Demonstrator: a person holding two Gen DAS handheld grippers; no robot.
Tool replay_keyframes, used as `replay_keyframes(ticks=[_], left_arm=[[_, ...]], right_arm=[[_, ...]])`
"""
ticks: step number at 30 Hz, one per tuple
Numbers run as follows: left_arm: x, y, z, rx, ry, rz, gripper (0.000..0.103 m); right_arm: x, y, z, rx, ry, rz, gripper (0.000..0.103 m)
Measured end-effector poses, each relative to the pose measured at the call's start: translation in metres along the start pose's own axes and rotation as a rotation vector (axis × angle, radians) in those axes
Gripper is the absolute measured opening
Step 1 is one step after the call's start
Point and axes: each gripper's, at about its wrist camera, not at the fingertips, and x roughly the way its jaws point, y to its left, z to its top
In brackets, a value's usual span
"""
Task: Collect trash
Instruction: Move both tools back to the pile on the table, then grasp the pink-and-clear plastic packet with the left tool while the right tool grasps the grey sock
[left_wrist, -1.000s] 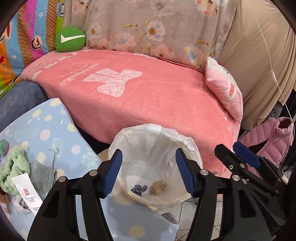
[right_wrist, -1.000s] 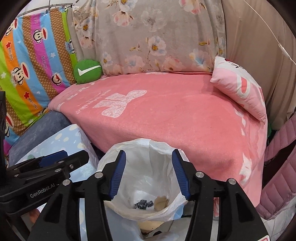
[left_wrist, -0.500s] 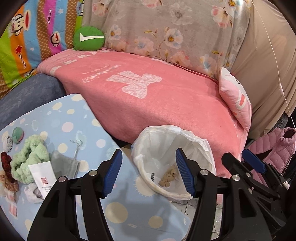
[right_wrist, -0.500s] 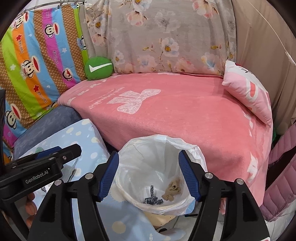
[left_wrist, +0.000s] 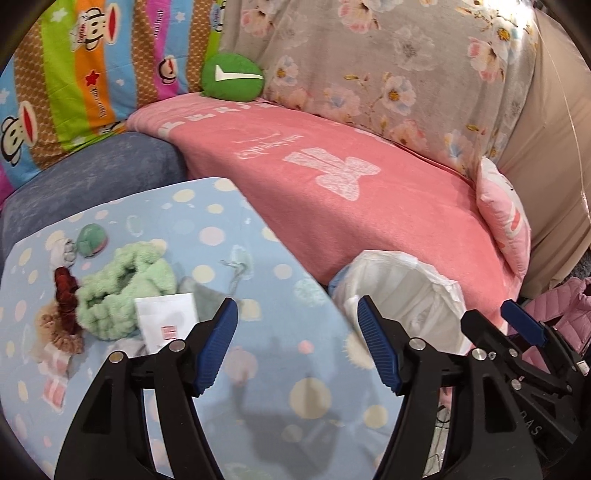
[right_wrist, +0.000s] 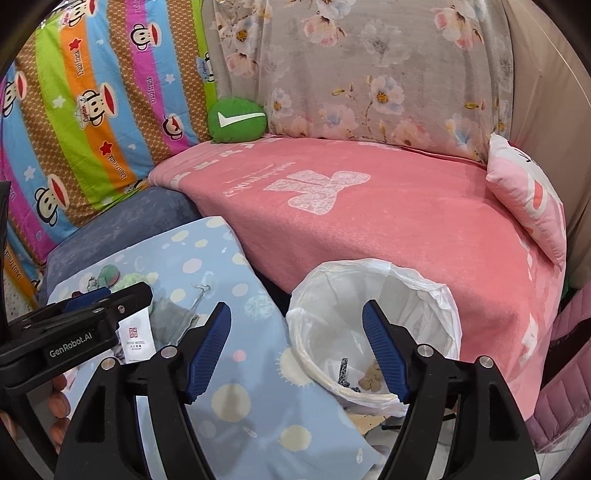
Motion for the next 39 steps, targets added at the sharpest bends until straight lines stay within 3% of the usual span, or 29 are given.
replay_keyframes(ticks=[8,10,15,23,31,39], left_arm=[[-0.017,0.046,-0.017,-0.037,-0.017,0.071,0.073],[-0.022,0.059,-0.022,-0.044,-0.024,0.100,0.082],[-0.030,0.094,-0.036,-0.058,-0.032,0.175,0.090],[-0.027,0.168,-0.069,-0.117,0.036,0.284,0.092],[-0.013,0.234,-0.101,-0.165,0.093,0.347,0.092],[0.008,0.272,-0.117,-0.158,0.130,0.304,0.091]], right_arm=[[0.002,0.040,-0.009,-0.043,0.019,0.044,0.076],[0.003,0.051,-0.012,-0.056,0.028,0.057,0.076],[0.012,0.080,-0.024,-0.081,0.062,0.090,0.076],[0.032,0.131,-0.047,-0.127,0.120,0.147,0.077],[0.061,0.166,-0.070,-0.149,0.184,0.170,0.077],[0.087,0.191,-0.083,-0.173,0.229,0.192,0.077]])
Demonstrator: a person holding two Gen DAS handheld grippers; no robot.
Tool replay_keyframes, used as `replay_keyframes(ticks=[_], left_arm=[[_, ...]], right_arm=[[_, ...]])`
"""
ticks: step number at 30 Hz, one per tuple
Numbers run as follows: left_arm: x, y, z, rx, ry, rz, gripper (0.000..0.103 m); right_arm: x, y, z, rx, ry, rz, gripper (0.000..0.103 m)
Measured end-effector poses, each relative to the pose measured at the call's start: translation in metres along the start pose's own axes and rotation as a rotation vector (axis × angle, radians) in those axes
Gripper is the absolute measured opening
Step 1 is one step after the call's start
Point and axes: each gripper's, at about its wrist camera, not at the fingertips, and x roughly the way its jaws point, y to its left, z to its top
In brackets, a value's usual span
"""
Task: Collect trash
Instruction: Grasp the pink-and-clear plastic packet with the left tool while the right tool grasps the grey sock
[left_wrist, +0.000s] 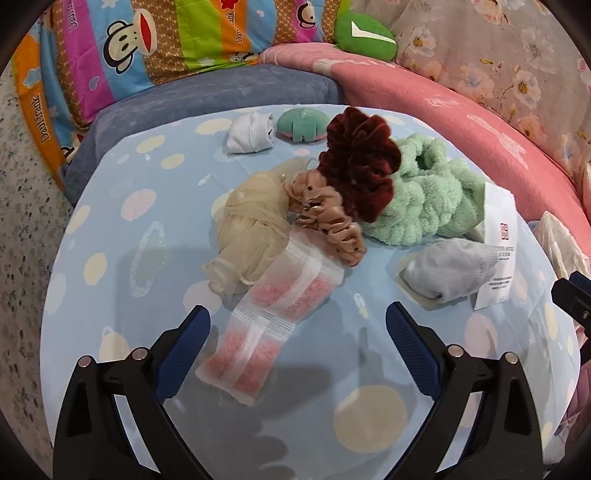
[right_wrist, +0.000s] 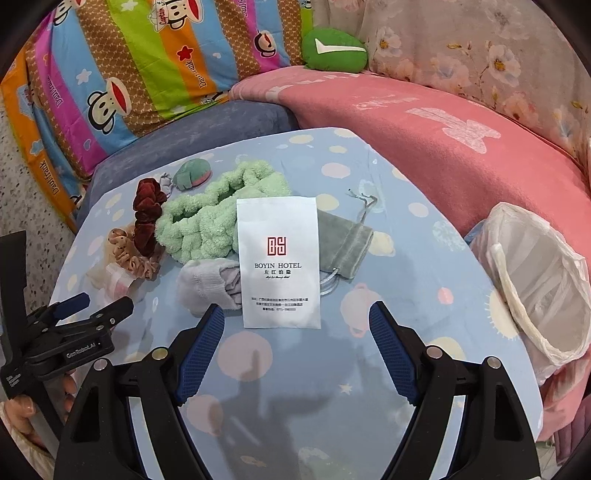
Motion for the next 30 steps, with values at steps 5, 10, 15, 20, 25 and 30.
replay_keyframes(ticks=[5,10,15,20,25,30], left_arm=[[0.011,0.007,0.003,-0.009,0.011,0.000,0.087],[0.020,0.013,0.003,-0.038,0.044,-0.020,0.060],[0.019,0.011,0.001,-0.044,0.060,-0.035,0.032],[0.007,0.003,0.001,-0.049,0.049,-0.050,0.024],[-0.008,-0.008,0.003,-0.056,0.038,-0.063,0.023],[-0.026,-0.024,0.008,-0.058,0.017,-0.068,0.021]], right_arm=[[0.019,0.018,0.003,-0.006,0.037,0.038,0.077],[0.037,0.035,0.010,-0.007,0.065,0.081,0.077],[0.056,0.046,0.015,-0.001,0.103,0.130,0.059],[0.070,0.055,0.016,-0.003,0.132,0.174,0.035],[0.060,0.056,0.017,-0.005,0.121,0.208,0.014],[0.034,0.051,0.024,0.002,0.070,0.232,0.013]])
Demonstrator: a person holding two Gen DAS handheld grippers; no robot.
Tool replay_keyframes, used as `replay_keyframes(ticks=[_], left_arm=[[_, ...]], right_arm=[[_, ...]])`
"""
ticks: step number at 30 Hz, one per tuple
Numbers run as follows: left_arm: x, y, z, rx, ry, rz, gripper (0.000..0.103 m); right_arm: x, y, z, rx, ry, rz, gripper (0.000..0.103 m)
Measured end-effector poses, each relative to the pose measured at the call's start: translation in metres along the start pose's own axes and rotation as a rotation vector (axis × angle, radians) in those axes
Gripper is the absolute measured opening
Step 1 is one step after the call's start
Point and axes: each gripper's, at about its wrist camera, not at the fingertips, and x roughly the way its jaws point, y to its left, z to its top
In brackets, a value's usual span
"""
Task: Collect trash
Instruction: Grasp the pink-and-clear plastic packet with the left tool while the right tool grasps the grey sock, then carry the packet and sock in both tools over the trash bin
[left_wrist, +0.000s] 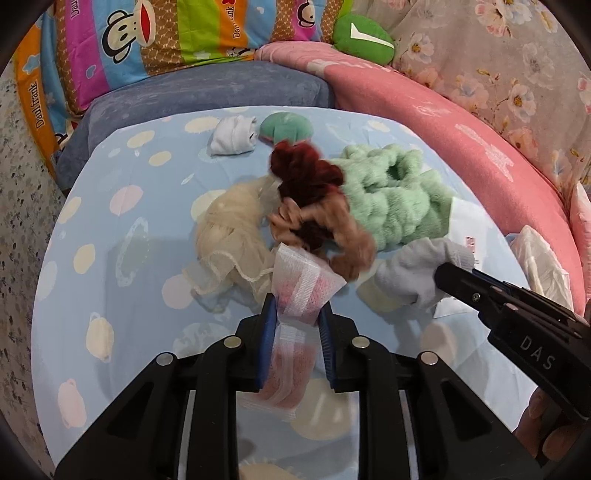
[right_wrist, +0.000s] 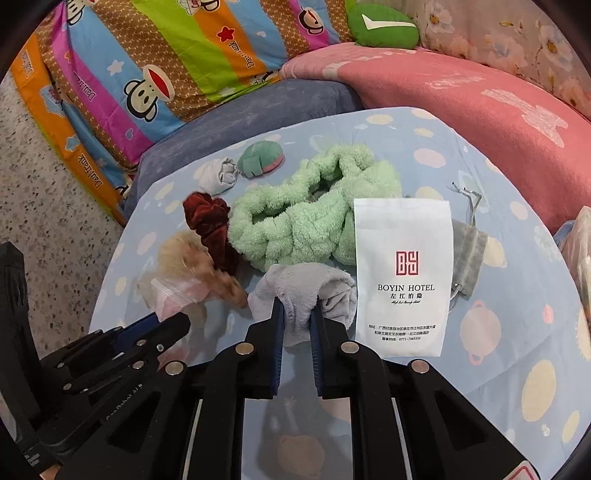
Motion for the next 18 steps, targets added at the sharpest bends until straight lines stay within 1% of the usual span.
replay_keyframes(ticks=[4,9,14,18], left_arm=[[-0.015,-0.016,0.004,-0.005,-0.011,-0.019,0.021],[-0.040,-0.039,0.014,0.010,-0.061,-0.041,0.021],[-0.064,-0.072,0.025,0.049,-0.113,-0.075,0.021],[-0.075,-0.101,0.032,0.083,-0.135,-0.101,0.021]], right_arm=[[-0.030,-0.001,0.010,-0.009,-0.061,0.015,0.013],[-0.072,-0.009,0.023,-0.014,-0.146,0.012,0.013],[-0.109,-0.030,0.032,0.011,-0.215,-0.008,0.013],[-0.134,-0.054,0.033,0.043,-0.260,-0.035,0.013]])
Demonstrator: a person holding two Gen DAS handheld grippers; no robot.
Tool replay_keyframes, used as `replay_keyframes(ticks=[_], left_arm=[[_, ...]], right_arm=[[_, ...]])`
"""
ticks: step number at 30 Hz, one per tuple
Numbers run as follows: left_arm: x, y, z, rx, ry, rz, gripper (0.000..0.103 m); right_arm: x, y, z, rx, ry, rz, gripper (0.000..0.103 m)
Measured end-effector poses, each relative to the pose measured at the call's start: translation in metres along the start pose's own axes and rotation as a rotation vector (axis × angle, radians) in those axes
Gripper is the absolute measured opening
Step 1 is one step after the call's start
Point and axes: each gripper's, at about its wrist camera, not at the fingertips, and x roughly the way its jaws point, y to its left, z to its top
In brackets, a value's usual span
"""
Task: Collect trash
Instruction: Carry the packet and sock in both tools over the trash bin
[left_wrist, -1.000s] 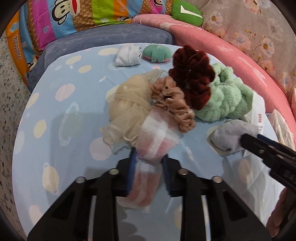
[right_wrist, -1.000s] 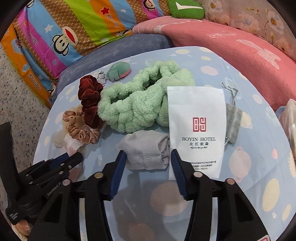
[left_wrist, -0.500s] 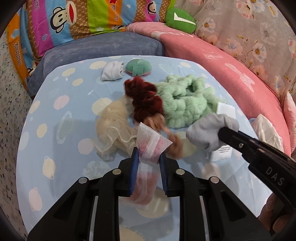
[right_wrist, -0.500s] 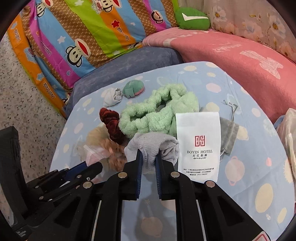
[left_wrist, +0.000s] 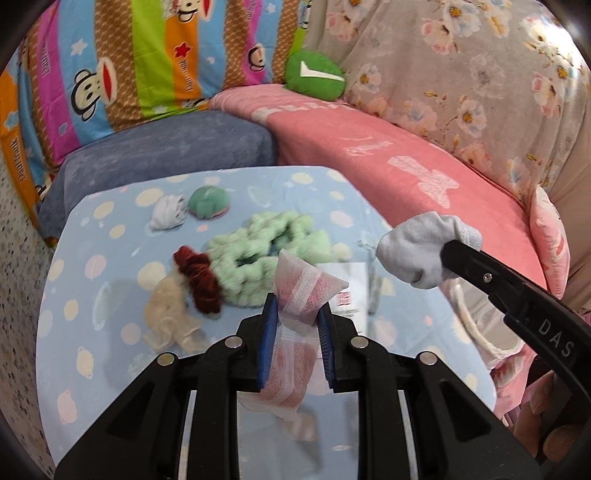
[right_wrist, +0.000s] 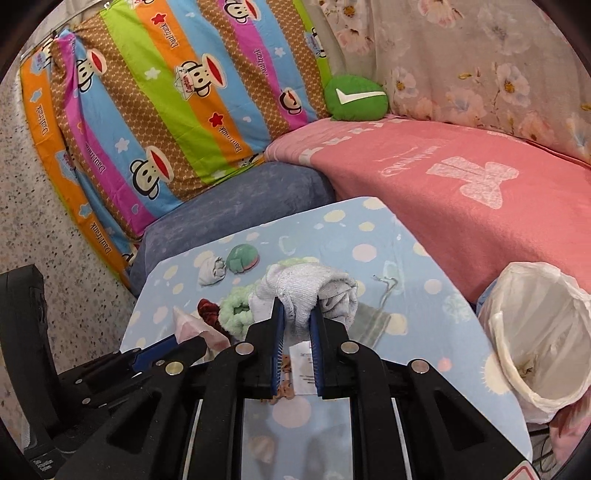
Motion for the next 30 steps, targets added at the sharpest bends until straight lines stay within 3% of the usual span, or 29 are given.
replay_keyframes(ticks=[13,23,30], left_arm=[[0.008,-0.130,0.022,0.159,-0.021,-0.152,0.021],[0.029,-0.237,0.025,0.288,0.001,-0.318,0.021],[0.042,-0.283,0.021,0.325,0.035,-0.411,0.021]], right_arm=[[-0.060,-0.117,-0.001,0.137,-0.086,-0.146,0.013],[-0.096,-0.207,-0.014,0.253,-0.117,-0.301,0.013],[-0.109,-0.248,-0.025,0.314,-0.118,-0.361,0.013]])
